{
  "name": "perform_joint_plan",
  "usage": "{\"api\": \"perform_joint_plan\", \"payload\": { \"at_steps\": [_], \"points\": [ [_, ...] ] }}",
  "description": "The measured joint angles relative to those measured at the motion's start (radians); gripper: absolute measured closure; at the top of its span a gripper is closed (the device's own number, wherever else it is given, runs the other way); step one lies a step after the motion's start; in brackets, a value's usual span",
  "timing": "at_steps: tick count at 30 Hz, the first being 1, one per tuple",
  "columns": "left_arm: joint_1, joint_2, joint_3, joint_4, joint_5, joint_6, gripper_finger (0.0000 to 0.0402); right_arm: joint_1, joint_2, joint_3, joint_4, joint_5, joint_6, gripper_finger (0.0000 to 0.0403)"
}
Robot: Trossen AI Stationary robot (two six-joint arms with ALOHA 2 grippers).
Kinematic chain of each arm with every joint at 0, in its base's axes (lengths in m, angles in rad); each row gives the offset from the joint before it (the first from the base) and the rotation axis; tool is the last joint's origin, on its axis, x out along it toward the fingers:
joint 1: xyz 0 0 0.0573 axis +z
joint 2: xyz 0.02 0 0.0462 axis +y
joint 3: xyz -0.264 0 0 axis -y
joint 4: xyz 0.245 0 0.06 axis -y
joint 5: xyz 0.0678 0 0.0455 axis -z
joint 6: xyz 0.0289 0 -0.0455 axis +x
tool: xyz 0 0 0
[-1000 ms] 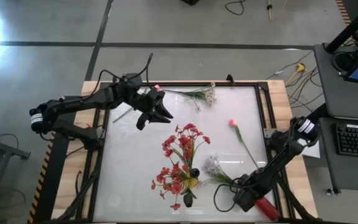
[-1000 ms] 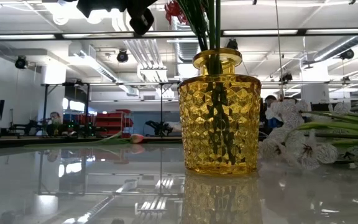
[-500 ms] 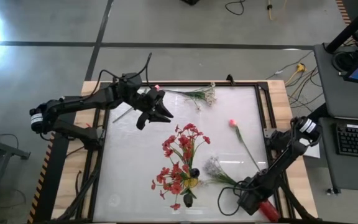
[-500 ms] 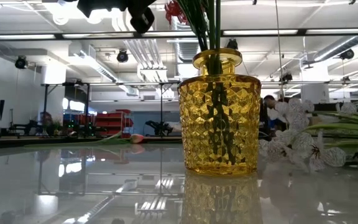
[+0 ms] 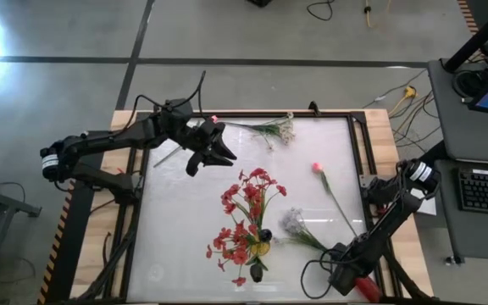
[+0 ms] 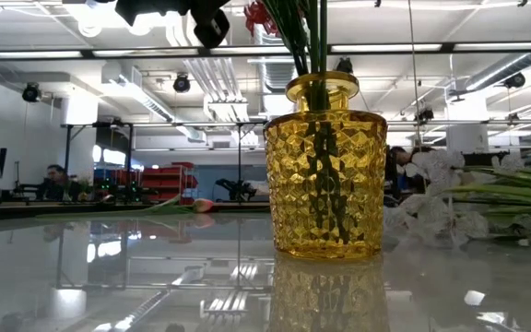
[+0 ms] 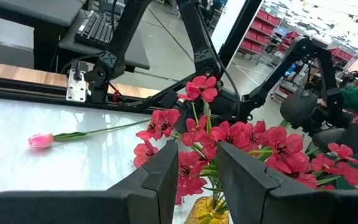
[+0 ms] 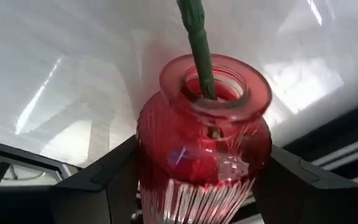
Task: Sort flowers into vase by color
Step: Adjust the red vase
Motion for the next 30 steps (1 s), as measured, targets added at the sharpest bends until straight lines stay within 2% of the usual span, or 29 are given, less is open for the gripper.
{"api": "perform_joint_plan", "payload": {
  "at_steps": [7, 12, 18, 21, 25, 30],
  "points": [
    [0.009, -0.005, 0.0, -0.01, 0.0, 0.025, 0.0303, -0.001, 0.0, 0.063, -0.033, 0.226, -0.046, 0.0163],
    [0.035, -0.03, 0.035, -0.066, 0.0, 0.034, 0.0303, -0.03, 0.001, 0.091, -0.076, 0.483, -0.047, 0.0164],
    [0.037, -0.033, 0.181, -0.305, 0.0, 0.143, 0.0303, -0.071, 0.0, 0.093, -0.077, 0.869, -0.064, 0.0162],
    [0.037, -0.029, 0.273, -0.439, -0.006, 0.192, 0.0303, -0.079, -0.009, 0.078, -0.092, 1.013, -0.042, 0.0164],
    [0.037, -0.029, 0.381, -0.557, -0.077, 0.21, 0.0303, -0.077, -0.018, 0.052, -0.102, 1.219, 0.0, 0.0164],
    [0.036, -0.029, 0.483, -0.584, -0.183, 0.132, 0.0303, -0.078, -0.022, 0.032, -0.175, 1.43, -0.001, 0.0162]
  ]
}}
